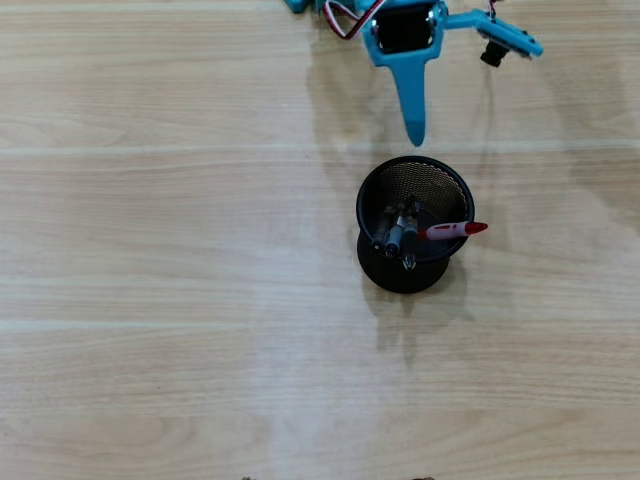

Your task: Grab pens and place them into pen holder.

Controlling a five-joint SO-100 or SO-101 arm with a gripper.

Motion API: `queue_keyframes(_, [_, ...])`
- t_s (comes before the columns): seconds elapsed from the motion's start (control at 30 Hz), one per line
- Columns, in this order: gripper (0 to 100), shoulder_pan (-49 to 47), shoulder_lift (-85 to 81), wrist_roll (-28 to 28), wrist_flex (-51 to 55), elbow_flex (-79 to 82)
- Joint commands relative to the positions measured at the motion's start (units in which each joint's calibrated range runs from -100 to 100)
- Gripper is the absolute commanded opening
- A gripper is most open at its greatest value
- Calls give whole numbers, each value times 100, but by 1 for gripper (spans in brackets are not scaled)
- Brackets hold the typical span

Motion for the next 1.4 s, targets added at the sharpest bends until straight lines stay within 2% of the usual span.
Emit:
queue_keyframes(0.0, [14,142,-1134,365,-369,1871])
queue_keyframes(0.13, [14,255,-2461,103,-1022,4316])
queue_keyframes(0.23, [14,118,-3476,82,-1383,5556])
queue_keyframes(0.43, [14,295,-5952,93,-1220,7557])
queue_keyframes(0.57, [14,763,-7634,93,1,7874])
queue_keyframes(0.7, [14,1239,-7465,98,1634,7349])
queue_keyframes(0.87, [14,1674,-7567,61,1582,7376])
queue_keyframes(1.37, [14,1674,-7626,61,1582,7385])
